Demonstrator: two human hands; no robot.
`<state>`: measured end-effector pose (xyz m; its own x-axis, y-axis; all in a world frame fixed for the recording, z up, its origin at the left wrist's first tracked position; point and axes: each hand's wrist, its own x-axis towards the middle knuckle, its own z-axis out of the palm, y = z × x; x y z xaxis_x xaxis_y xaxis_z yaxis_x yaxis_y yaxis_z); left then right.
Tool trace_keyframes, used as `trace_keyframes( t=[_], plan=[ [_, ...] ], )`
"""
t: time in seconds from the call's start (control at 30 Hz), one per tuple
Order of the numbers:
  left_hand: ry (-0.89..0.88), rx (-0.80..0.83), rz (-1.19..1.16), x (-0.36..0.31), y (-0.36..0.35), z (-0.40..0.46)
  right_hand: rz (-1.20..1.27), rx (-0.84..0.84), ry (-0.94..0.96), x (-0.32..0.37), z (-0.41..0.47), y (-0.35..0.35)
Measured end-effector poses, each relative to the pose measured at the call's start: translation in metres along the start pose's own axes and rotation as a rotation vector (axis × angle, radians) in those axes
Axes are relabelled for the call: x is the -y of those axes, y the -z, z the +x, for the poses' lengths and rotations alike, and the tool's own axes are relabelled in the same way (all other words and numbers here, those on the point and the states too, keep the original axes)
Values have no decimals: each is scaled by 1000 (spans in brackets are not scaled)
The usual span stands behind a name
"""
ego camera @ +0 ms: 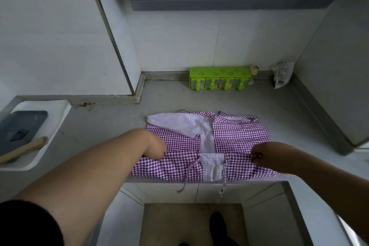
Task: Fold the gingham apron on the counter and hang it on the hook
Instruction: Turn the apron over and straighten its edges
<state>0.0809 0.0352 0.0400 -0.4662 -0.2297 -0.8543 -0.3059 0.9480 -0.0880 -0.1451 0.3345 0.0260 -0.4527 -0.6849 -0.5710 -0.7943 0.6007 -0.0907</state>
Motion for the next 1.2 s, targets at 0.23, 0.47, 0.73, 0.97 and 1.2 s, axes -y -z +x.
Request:
trace_keyframes(
  t=[0.23,0.47,0.73,0.97,1.2],
  plan=[
    [96,-375,-237,42,39,20,-32,-223,3,-12,64,57],
    [258,-606,-269,62,66,91,4,-286,-6,-32,174,63],
    [384,-773,-323,60,71,175,76,-95,-111,-58,265,31],
    [60,-707,-282,26,47,200,20,-122,-151,-63,289,15],
    [32,-515,-309,9,33,208,-242,-464,174,-41,280,10]
  ],
)
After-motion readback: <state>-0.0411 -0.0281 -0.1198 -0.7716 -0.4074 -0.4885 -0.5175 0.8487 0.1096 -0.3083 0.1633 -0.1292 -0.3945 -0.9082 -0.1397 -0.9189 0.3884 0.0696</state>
